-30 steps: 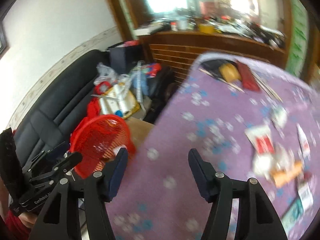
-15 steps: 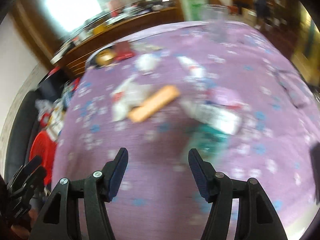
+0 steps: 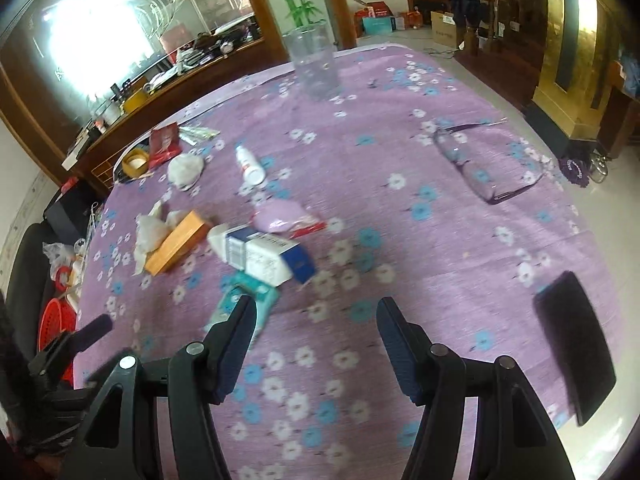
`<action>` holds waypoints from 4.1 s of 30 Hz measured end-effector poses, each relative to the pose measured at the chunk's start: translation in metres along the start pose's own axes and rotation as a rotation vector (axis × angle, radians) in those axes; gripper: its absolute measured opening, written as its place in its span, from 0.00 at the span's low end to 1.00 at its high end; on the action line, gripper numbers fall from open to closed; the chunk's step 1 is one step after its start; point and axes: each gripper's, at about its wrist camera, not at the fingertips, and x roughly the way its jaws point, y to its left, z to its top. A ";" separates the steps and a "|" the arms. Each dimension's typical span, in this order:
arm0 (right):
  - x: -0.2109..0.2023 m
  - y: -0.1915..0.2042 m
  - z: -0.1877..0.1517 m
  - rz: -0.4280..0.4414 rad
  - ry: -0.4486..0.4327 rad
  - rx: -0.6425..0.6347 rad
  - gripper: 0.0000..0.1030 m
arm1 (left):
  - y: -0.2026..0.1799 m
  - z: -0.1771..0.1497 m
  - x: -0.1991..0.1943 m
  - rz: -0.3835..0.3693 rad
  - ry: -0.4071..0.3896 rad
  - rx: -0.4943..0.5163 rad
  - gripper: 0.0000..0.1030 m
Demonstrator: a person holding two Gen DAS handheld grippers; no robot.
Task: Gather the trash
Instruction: 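Move both open tools back over the table, then grasp the teal cartoon packet with the left tool while the right tool approaches the white-blue box, then grasp the white-blue barcode box with the right tool while the left tool holds the packet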
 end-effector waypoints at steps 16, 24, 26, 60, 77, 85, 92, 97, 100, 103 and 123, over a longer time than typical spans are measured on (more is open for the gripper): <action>0.011 -0.026 0.018 0.025 0.041 -0.063 0.65 | -0.025 0.012 0.100 0.086 0.117 0.032 0.74; 0.035 -0.010 0.039 0.123 0.087 -0.146 0.68 | -0.027 0.007 0.101 0.080 0.113 0.049 0.46; 0.045 -0.002 0.044 0.143 0.106 -0.180 0.68 | -0.026 0.003 0.098 0.079 0.114 0.037 0.45; 0.087 0.132 -0.017 0.203 0.176 -0.541 0.41 | 0.068 -0.063 -0.031 0.264 -0.051 -0.270 0.39; 0.039 0.189 -0.057 0.243 0.106 -0.487 0.41 | 0.090 -0.071 -0.086 0.289 -0.129 -0.267 0.39; 0.033 0.215 -0.060 0.249 0.084 -0.499 0.41 | 0.109 -0.074 -0.111 0.315 -0.160 -0.266 0.39; 0.034 0.239 -0.065 0.255 0.083 -0.524 0.41 | 0.125 -0.081 -0.127 0.335 -0.178 -0.281 0.39; 0.034 0.254 -0.068 0.258 0.080 -0.544 0.41 | 0.136 -0.088 -0.138 0.345 -0.186 -0.296 0.39; 0.034 0.263 -0.070 0.260 0.086 -0.555 0.41 | 0.141 -0.091 -0.142 0.349 -0.189 -0.302 0.39; 0.035 0.269 -0.072 0.258 0.087 -0.565 0.41 | 0.145 -0.094 -0.145 0.352 -0.192 -0.310 0.39; 0.039 0.301 -0.085 0.253 0.107 -0.599 0.41 | 0.170 -0.108 -0.155 0.355 -0.193 -0.338 0.39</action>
